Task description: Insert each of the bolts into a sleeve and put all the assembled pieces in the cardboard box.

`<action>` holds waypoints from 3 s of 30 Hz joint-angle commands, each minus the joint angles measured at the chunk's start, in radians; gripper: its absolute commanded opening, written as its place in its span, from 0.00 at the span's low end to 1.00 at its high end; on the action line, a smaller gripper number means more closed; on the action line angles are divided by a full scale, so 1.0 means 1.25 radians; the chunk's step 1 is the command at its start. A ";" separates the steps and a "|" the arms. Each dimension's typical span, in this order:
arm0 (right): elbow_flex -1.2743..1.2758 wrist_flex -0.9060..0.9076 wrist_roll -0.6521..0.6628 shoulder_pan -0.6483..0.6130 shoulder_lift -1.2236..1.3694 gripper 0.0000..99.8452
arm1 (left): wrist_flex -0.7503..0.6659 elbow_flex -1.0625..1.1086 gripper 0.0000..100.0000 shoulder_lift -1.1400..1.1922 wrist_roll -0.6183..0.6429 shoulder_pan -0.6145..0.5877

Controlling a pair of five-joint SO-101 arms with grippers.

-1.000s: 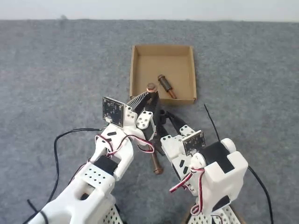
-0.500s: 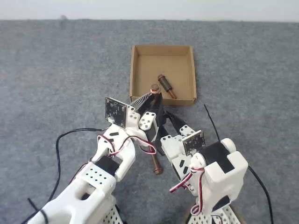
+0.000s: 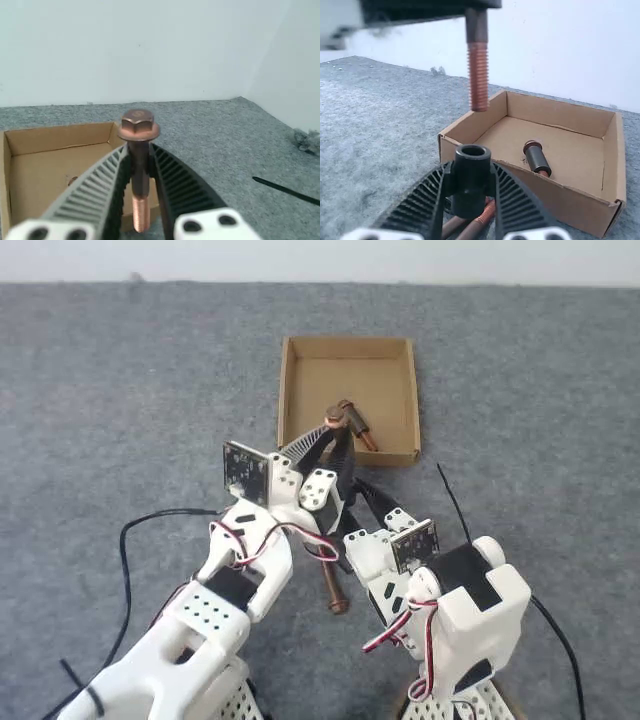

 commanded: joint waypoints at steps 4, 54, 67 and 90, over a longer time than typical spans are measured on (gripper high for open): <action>0.022 -0.017 0.001 0.003 -0.029 0.01 | -0.033 -0.078 0.01 0.087 -0.004 0.004; 0.022 -0.018 0.029 0.033 -0.033 0.01 | -0.031 0.002 0.01 0.087 -0.005 0.017; 0.022 -0.019 0.029 0.034 -0.034 0.01 | -0.027 0.014 0.01 0.095 -0.005 0.023; 0.023 -0.036 0.031 0.048 -0.034 0.01 | -0.026 0.051 0.01 0.096 -0.006 0.039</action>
